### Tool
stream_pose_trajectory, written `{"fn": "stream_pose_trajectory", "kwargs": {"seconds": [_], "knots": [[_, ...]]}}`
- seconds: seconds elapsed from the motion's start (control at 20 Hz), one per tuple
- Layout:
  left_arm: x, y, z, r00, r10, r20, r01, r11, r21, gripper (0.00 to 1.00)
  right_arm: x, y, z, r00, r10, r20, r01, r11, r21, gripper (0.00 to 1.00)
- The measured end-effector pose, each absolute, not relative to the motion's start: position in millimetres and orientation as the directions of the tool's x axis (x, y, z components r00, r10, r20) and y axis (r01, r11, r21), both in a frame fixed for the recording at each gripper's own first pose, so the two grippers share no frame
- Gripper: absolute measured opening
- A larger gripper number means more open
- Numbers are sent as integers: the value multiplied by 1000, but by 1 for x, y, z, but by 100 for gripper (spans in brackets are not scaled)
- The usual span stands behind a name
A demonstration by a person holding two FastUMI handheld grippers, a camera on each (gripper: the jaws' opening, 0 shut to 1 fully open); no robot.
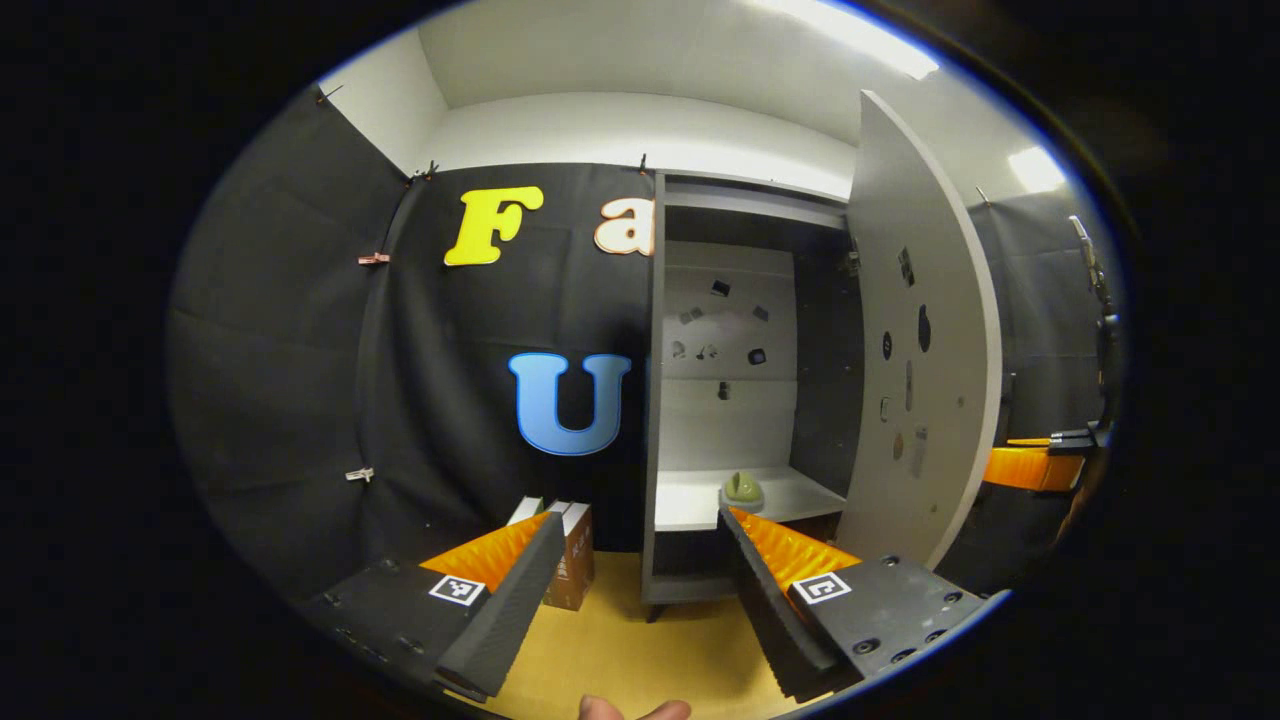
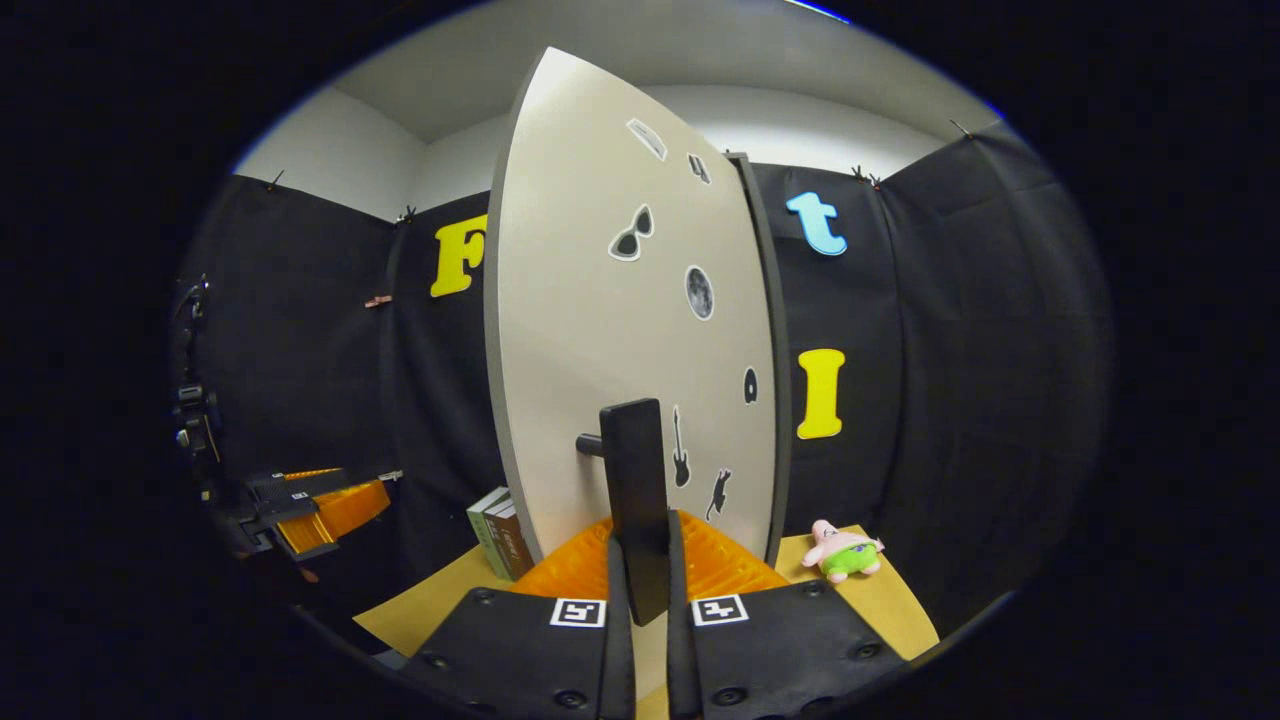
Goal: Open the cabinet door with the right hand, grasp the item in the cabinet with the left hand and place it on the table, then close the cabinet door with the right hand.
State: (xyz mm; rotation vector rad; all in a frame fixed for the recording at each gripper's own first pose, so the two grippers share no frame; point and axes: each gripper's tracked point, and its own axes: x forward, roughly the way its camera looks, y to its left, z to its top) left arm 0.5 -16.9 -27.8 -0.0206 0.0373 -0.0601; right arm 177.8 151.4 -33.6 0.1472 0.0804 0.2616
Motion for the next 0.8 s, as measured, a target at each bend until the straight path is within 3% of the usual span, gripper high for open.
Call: {"fn": "stream_pose_trajectory", "kwargs": {"seconds": [0.05, 0.3, 0.5, 0.8], "knots": [[2, -22, -28, 997, -70, -36, 70, 997, -21, 96, 177, 148, -34, 967, 246, -63, -233, 958, 167, 21], [9, -47, -27, 993, -113, -31, 112, 993, -22, 97, 179, 127, -36, 988, 141, -66, -131, 980, 149, 21], [13, -60, -23, 991, -132, -18, 132, 991, -27, 94, 180, 103, -31, 994, 95, -50, -90, 990, 107, 15], [9, -69, -25, 994, -111, -19, 111, 994, -20, 96, 183, 61, -27, 996, 89, -27, -86, 991, 98, 15]]}}
